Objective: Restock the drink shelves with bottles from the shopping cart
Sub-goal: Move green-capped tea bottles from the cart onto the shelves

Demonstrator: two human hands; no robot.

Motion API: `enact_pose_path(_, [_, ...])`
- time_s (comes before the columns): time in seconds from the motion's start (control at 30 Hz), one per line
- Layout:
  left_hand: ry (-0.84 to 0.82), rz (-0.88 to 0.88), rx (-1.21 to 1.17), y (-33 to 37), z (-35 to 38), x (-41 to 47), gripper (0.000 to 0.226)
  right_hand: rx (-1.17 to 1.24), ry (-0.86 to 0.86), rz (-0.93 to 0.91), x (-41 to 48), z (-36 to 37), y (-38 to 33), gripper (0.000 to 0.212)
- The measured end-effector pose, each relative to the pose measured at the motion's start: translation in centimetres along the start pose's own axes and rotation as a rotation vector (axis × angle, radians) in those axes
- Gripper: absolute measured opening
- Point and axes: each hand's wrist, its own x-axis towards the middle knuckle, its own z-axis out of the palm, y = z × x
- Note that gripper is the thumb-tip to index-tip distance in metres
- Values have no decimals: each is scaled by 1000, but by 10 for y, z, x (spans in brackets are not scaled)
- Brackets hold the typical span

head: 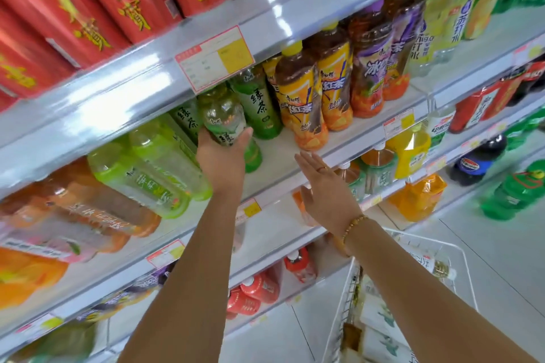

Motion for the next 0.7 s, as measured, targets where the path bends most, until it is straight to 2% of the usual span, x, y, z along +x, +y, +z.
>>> enact_pose_path(0.13, [-67,-160,69,-8,15,20,60,14,-61,22,-2,-1,-3,60])
enact_pose_path(0.27, [-160,-151,193,-27,25,14,43,70,-83,22,-8,-4,0,61])
enact_pose_path(0.4, [-178,-201,181,-40,31,30,52,43,-137,-24,-7,-8,5,61])
enact_pose_path(0.5, [-222,-223,124,-48,28,36,33,-34,-169,-41,-3,-12,9,62])
enact_pose_path(0.6, [-228,-131,136,-43,13,6,17,30,-101,-46,-11,-16,13,57])
enact_pose_path(0.7, [-229,-3,27,-37,4,-57,8,55,13,11,-38,-23,36,39])
